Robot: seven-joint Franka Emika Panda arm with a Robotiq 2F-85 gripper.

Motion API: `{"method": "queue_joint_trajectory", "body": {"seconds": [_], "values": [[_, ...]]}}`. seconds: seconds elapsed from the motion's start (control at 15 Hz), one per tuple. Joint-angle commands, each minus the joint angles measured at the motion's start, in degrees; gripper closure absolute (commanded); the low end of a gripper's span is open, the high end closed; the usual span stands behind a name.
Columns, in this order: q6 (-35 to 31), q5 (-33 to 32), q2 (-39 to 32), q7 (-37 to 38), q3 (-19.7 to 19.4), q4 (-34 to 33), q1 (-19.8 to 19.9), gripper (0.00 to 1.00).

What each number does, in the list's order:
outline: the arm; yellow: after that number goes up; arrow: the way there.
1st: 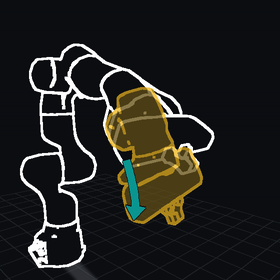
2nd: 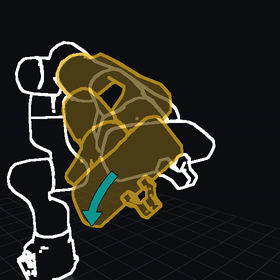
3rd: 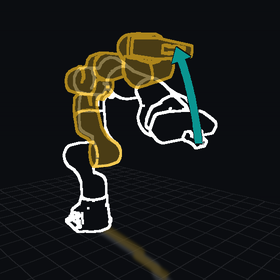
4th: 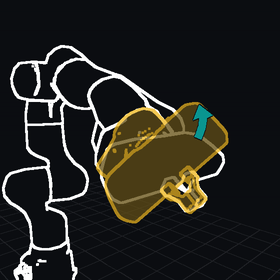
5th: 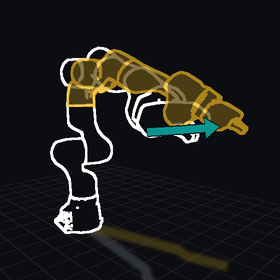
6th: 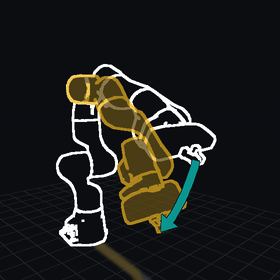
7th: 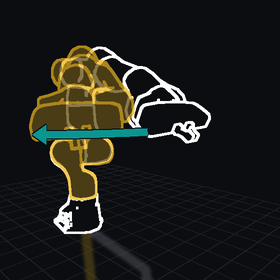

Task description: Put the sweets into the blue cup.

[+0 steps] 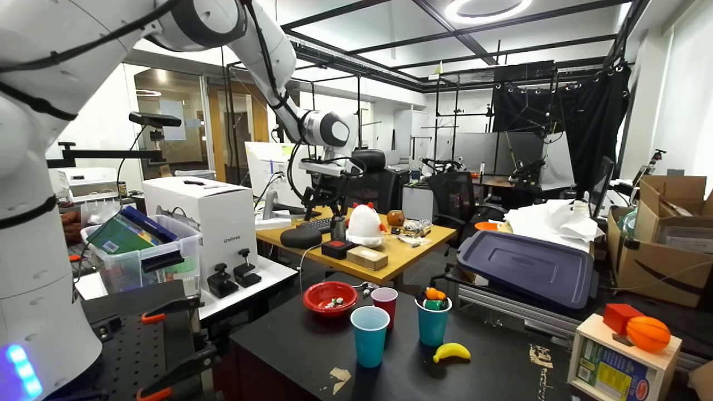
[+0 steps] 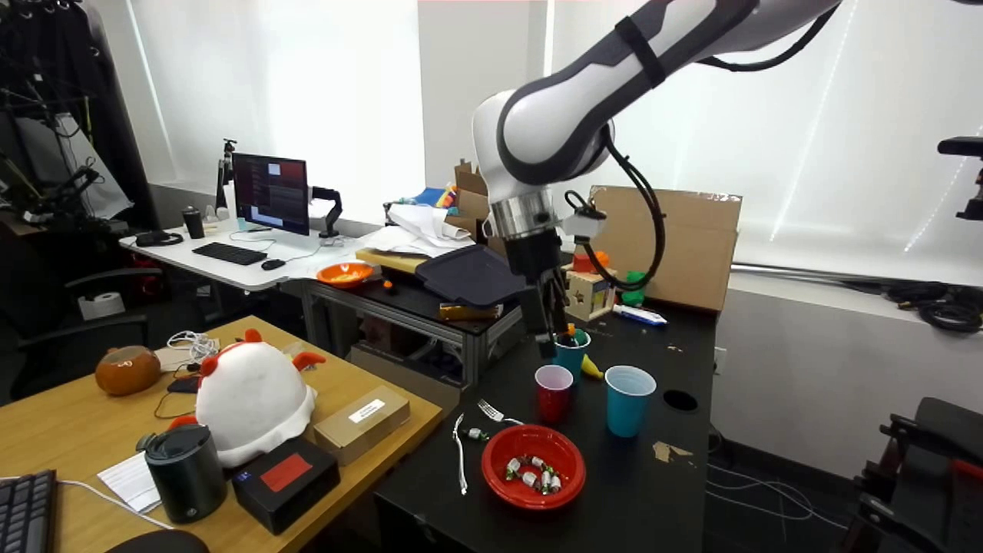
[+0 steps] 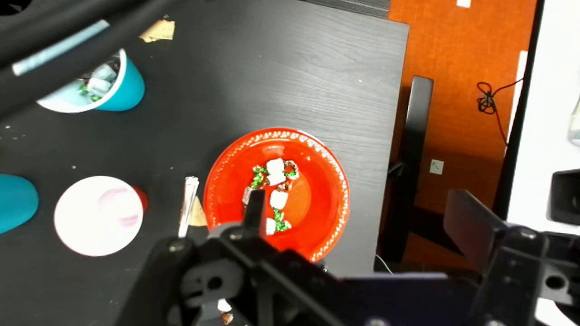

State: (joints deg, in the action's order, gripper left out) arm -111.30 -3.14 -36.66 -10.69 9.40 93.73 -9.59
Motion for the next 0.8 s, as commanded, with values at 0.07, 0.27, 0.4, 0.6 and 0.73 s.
{"method": "queue_joint_trajectory", "body": {"seconds": [0.07,0.27,0.4,0.6,0.73], "values": [[-9.08,-1.55,-7.22,5.51,-2.58,-2.63,-1.43,0.0],[-12.29,-0.58,-11.69,6.94,-3.93,-6.78,-0.74,0.0],[-12.13,0.6,-15.31,6.91,-3.99,-10.63,0.34,0.0],[-11.45,2.39,-19.55,5.39,-2.47,-15.94,1.31,0.0],[-10.52,3.14,-22.55,4.61,-1.63,-20.59,1.3,0.0]]}}
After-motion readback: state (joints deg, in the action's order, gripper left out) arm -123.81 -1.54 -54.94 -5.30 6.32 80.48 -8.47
